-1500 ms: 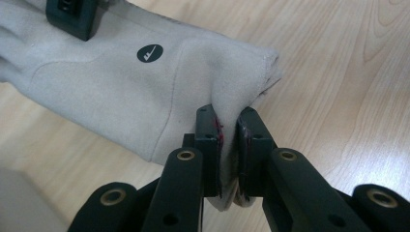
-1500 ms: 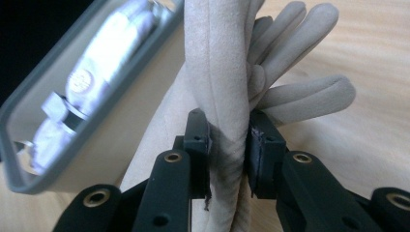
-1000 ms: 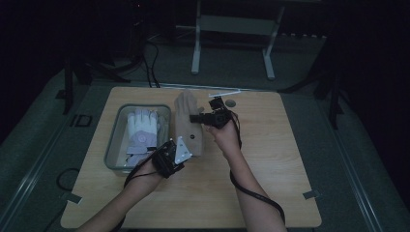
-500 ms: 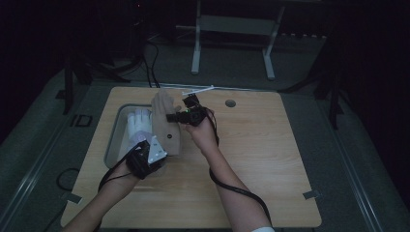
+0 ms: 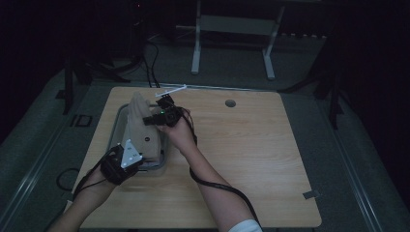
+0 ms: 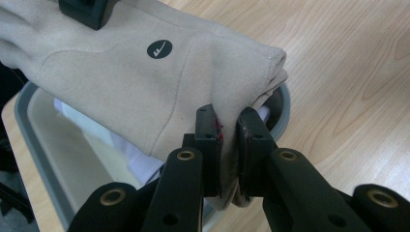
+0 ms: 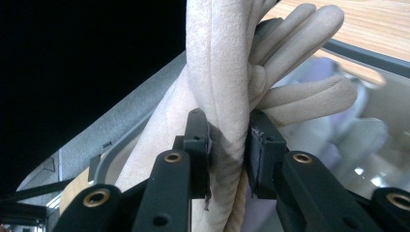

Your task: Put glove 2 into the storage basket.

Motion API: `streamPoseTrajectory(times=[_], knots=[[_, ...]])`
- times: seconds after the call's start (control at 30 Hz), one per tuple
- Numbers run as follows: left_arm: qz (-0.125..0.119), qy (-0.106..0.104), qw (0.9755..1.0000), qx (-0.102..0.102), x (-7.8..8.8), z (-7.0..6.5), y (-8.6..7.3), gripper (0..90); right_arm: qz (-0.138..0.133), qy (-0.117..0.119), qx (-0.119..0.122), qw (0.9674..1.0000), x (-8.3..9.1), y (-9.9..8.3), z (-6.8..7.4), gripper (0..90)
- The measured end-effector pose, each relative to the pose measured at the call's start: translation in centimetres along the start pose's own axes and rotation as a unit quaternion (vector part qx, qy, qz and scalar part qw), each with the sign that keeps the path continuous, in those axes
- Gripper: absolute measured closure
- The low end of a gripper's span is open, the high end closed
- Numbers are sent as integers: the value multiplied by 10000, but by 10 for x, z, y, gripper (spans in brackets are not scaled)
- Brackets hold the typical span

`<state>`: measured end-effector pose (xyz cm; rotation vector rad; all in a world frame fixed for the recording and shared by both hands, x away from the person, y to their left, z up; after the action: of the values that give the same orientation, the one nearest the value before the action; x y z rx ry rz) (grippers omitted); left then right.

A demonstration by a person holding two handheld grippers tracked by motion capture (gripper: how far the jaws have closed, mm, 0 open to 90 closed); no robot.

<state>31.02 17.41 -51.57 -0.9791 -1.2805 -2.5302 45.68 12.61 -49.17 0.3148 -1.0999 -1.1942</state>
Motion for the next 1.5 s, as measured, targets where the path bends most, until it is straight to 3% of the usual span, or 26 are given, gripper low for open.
streamPoseTrajectory(times=[0.23, 0.5, 0.6, 0.73, 0.77, 0.93, 1.2, 1.5], knots=[[62, 6, 9999, 134, 0, 8, -12, 817, 133, 91, -25, 9999, -23, 0, 1, 734], [293, -258, 9990, 224, -25, 0, -21, 810, 412, -235, -246, 9986, -35, -20, -25, 732], [301, -338, 9984, 326, -27, 0, -21, 787, 406, -206, -395, 9982, -37, -25, -33, 731], [270, -414, 9974, 517, -25, 3, -20, 684, 385, -252, -399, 9981, -39, -28, -36, 729], [268, -398, 9974, 536, -25, 4, -20, 560, 397, -284, -388, 9981, -41, -29, -36, 728], [269, -453, 9965, 649, -21, 4, -22, 484, 384, -375, -339, 9980, -39, -31, -39, 722], [248, -296, 9968, 694, -21, 7, -21, 466, 420, -564, -239, 9972, -39, -31, -42, 705], [194, -158, 9959, 866, -23, 13, -17, 463, 423, -637, -382, 9963, -38, -29, -48, 674]])
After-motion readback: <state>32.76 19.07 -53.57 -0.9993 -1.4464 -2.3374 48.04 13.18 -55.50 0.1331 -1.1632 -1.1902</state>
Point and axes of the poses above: each handheld gripper's, and its own axes: x roughly backward along the jaws, y roughly out of its top, z roughly to its left, the point moved 9 cm from there along -x, roughly forward along the jaws, and after that the axes turned 11 degrees about y, right-handed, at the moved point
